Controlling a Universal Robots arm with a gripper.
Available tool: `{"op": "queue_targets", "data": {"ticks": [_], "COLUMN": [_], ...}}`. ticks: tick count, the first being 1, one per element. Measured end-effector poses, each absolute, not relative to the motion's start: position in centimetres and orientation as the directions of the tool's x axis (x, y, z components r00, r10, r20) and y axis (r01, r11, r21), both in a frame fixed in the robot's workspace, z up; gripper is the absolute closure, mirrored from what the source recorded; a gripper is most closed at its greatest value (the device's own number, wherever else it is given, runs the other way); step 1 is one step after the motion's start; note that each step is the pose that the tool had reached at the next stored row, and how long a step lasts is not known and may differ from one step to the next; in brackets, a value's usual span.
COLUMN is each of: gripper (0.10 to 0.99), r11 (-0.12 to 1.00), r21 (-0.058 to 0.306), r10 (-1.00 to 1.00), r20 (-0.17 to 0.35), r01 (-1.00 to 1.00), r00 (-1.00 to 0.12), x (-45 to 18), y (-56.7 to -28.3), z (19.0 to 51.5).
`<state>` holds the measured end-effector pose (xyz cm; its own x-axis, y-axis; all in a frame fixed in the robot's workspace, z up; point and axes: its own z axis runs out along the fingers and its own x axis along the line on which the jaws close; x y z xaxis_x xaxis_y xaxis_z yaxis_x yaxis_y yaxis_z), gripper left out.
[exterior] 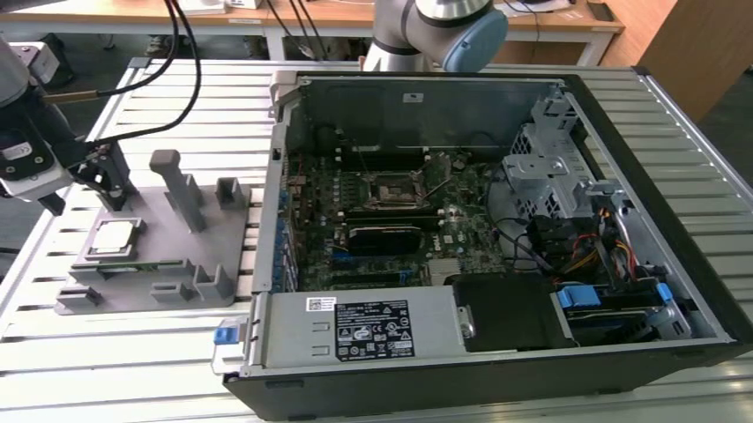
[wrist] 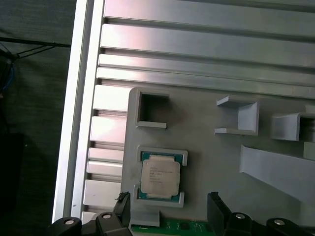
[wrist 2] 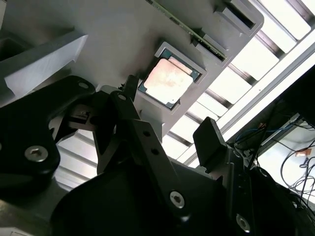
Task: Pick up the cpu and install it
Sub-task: 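Pick up the cpu and move it towards the insertion slot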
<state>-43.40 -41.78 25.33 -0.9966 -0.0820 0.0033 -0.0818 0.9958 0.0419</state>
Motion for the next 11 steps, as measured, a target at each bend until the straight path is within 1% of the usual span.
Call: {"op": "queue_targets", "data": {"ticks": [11], "gripper": [0.369], "r11": [0.995], "r21": [0.041], "r10": [-0.091], "r20": [0.003], "r01": [-0.091], "r00": [-0.996], "x": [-43.4], "y": [-41.8], "z": [24.0]}}
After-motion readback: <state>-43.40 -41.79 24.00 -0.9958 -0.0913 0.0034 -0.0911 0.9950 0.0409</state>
